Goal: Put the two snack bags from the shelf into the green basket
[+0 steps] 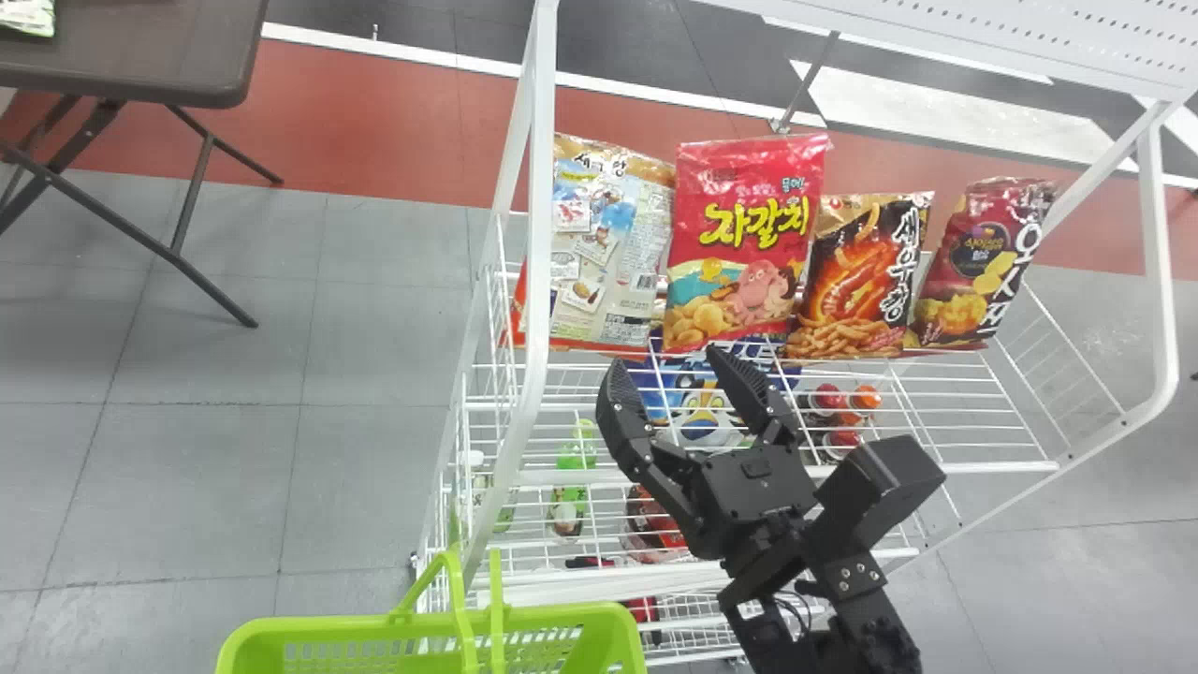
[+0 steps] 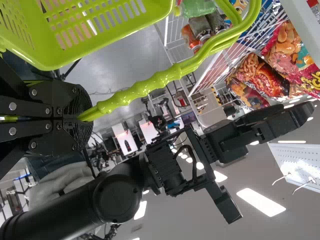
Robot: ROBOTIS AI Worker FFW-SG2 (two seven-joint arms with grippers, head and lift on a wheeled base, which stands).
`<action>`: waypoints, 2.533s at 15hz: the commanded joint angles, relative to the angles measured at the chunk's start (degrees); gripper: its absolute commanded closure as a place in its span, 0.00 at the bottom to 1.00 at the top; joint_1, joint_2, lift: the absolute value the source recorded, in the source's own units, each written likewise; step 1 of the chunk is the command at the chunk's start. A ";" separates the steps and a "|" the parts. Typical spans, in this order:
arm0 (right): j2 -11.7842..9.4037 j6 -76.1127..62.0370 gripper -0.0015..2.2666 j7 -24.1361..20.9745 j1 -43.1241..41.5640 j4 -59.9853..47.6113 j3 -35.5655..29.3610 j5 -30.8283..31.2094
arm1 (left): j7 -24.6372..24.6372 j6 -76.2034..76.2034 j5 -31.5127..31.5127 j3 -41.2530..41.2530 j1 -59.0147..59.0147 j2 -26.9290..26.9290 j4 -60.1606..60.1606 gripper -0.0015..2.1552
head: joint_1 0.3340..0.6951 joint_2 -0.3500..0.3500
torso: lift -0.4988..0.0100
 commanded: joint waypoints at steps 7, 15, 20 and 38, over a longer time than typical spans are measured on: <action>-0.53 -0.30 0.05 -0.05 -1.26 1.29 -0.06 0.02 | 0.08 0.20 0.01 0.00 0.00 0.00 -0.06 0.98 | 1.00 0.00 | 0.96; -2.03 1.99 0.05 -2.95 -11.46 10.51 1.17 1.69 | 0.08 0.73 -0.17 0.00 0.00 0.00 0.21 0.98 | 1.00 0.00 | 0.96; -2.99 2.16 0.05 -5.85 -23.50 21.85 4.16 3.98 | 0.44 1.60 -0.61 0.18 0.00 -0.09 0.65 0.98 | 1.00 0.00 | 0.96; -2.56 5.86 0.30 -13.24 -40.02 40.40 8.73 6.09 | -0.62 1.43 0.18 2.90 -1.05 -0.26 2.41 0.98 | 1.00 0.01 | 0.96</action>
